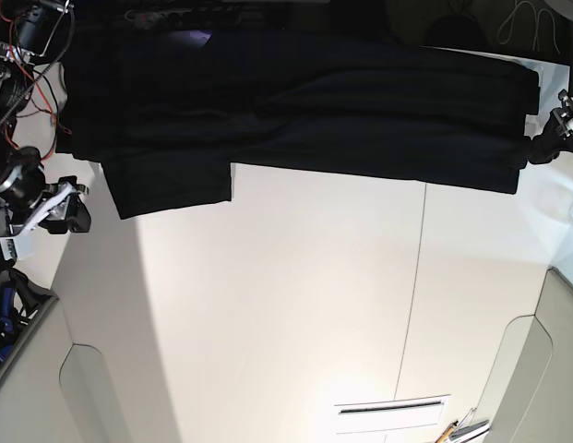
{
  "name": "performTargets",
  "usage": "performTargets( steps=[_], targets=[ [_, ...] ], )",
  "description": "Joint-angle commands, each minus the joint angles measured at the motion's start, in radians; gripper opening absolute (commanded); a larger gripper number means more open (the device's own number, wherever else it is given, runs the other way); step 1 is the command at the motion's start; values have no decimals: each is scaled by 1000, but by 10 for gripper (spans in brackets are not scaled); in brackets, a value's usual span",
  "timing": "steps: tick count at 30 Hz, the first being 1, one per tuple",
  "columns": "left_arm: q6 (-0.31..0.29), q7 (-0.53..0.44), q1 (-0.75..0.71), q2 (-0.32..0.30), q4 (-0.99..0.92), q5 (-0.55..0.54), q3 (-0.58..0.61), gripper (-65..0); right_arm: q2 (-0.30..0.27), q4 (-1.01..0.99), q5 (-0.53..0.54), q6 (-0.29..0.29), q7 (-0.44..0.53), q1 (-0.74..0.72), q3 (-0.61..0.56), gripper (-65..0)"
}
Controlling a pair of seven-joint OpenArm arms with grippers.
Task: Fold the T-shirt properly
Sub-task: 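Release the hem and move the right gripper onto the folded shirt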
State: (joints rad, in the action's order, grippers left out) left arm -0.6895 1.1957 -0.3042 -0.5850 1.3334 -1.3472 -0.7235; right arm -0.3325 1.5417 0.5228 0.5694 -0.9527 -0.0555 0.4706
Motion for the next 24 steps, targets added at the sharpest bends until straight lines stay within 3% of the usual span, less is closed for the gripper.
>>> performTargets(
  steps=[1,8,13,14,16,17,24],
  targets=[
    [-9,-17,2,-27,16,-26,-10,-422,-16,-26,2,-5,29,-36,-20,-363],
    [-9,-17,2,-27,16,-25,-10,-422,-16,-322,-22,-16,40,-147,-176,-361],
    [-9,-17,2,-27,16,-24,-10,-422,-13,-359,-9,-16,-5,-152,-246,-372],
    [-9,-17,2,-27,16,-24,-10,-422,-13,-359,0,-16,-33,-153,-254,-415],
    [-9,-17,2,-27,16,-24,-10,-422,-14,-356,31,-16,-93,-155,-257,-595],
    [-9,-18,2,-27,16,-24,-10,-422,-14,-351,47,-16,-116,-154,-257,-650],
    [-9,-18,2,-27,16,-24,-10,-422,-13,-163,127,-15,-200,-132,-241,-650]
  ],
)
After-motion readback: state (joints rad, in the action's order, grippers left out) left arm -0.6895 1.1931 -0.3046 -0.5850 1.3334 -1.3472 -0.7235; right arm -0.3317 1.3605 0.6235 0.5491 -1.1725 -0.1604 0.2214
